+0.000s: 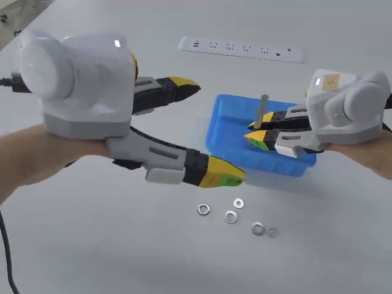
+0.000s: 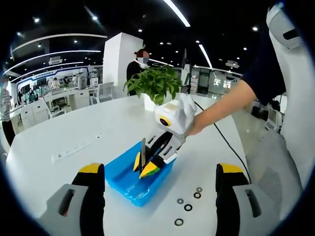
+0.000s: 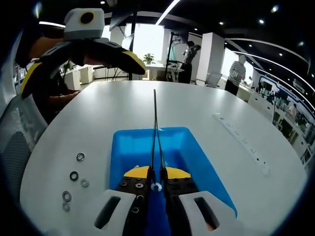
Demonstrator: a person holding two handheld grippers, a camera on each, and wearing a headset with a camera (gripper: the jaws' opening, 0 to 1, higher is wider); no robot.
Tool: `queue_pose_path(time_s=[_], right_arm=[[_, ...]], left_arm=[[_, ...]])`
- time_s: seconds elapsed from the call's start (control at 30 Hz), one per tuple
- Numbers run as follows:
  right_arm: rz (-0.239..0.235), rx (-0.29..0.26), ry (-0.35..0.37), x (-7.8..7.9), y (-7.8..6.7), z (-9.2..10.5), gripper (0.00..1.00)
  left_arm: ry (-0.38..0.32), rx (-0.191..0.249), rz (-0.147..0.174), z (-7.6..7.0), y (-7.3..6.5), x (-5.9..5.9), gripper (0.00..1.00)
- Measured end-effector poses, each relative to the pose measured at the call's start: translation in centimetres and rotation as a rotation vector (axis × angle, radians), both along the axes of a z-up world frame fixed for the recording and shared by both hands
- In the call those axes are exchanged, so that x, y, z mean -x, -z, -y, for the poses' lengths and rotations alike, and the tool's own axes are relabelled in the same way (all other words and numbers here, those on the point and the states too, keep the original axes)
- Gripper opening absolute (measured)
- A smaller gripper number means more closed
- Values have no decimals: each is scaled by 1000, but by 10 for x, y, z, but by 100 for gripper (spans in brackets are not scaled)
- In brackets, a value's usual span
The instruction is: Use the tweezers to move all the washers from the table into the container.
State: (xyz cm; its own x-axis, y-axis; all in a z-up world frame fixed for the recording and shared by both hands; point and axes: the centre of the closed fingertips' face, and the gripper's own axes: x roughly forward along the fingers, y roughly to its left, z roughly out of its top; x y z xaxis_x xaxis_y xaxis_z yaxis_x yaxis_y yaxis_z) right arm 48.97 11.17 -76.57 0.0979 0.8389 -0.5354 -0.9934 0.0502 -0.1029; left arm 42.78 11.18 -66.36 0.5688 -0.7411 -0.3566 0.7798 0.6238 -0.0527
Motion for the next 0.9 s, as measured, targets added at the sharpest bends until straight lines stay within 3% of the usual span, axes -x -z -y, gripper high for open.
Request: queue_pose_path(time_s=[0.23, 0.27, 0.3, 0.33, 0.4, 0.47, 0.57, 0.67, 0.73, 0.9], right_arm=[[0, -7, -18, 4, -3, -2, 11], [1, -7, -22, 5, -3, -3, 11], [-1, -9, -25, 6, -3, -3, 11], [-5, -11, -28, 6, -4, -4, 11], [-4, -10, -32, 7, -4, -5, 11], [-3, -13, -32, 7, -6, -6, 11], [-4, -7, -52, 10, -7, -6, 11], [5, 9, -66, 10, -6, -3, 11], [8, 15, -66, 9, -5, -1, 11], [10, 16, -60, 6, -6, 2, 11]], left_arm=[[79, -20, 1, 16, 5, -11, 94], [80, -31, 7, 16, 6, -14, 93], [62, -68, 51, 13, 6, -24, 94], [52, -71, 58, 12, 5, -29, 93], [36, -63, 61, 10, 5, -38, 87], [13, -66, 77, 7, 5, -50, 73], [40, -65, 107, 15, 2, -58, 63], [67, -74, 87, 22, 9, -62, 53], [78, -80, 58, 24, 16, -64, 46], [103, -46, 35, 31, 16, -63, 33]])
